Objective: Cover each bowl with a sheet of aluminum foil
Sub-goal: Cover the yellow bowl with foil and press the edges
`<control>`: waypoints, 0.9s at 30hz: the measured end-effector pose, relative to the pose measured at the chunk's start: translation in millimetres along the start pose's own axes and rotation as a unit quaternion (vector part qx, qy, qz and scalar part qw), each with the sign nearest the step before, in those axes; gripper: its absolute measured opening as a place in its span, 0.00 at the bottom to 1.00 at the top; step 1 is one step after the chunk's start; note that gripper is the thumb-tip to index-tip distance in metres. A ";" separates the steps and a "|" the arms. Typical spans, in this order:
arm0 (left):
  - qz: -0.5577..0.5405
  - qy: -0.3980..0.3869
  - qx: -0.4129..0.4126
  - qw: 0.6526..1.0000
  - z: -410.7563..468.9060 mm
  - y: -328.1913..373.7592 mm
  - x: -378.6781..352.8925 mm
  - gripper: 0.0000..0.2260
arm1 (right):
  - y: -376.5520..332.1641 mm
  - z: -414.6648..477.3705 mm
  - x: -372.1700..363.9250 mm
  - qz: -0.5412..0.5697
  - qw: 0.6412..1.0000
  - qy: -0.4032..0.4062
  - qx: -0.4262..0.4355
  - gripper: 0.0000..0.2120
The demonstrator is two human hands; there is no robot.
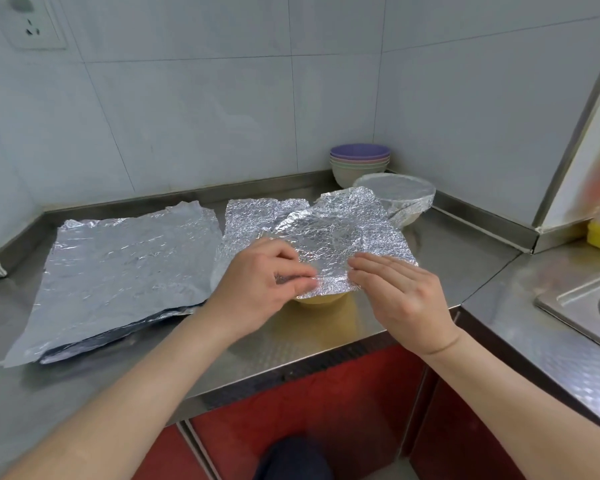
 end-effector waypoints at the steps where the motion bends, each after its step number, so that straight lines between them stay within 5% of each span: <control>1: -0.003 0.009 -0.007 1.000 -0.9 -1.4 -1.0 0.07 | -0.5 -0.3 -0.1 0.005 1.000 0.002 -0.006 0.05; 6: 0.009 0.042 -0.021 0.999 -1.6 -5.7 -3.0 0.07 | -2.0 0.4 -2.8 0.028 0.999 -0.031 -0.017 0.02; 13: 0.023 0.037 -0.035 0.998 3.9 -5.2 -2.9 0.06 | 0.7 14.2 11.6 0.143 0.978 -0.082 -0.127 0.17; 17: 0.001 0.018 -0.022 1.000 6.5 -3.2 -2.0 0.06 | 11.6 38.1 6.5 0.133 0.948 -0.235 -0.166 0.17; 20: -0.019 0.014 -0.015 1.000 6.7 -2.9 -2.0 0.06 | 15.8 49.6 1.3 0.167 0.925 -0.313 -0.132 0.13; 24: -0.039 0.016 0.001 0.999 7.6 -2.3 -2.4 0.06 | 12.5 56.6 6.7 0.191 0.921 -0.307 -0.144 0.03; 27: -0.045 0.005 0.012 0.999 9.1 -2.9 -1.9 0.06 | 11.1 59.3 5.2 0.180 0.917 -0.321 -0.151 0.04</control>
Point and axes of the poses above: each hand's wrist, its own z-axis towards the middle knuckle, its own x-axis out of the back of the hand, y = z × x, the point moved 4 cm from there along z, towards the middle knuckle, and after that the axes turned 14 degrees about -y, right-handed, at the moved point
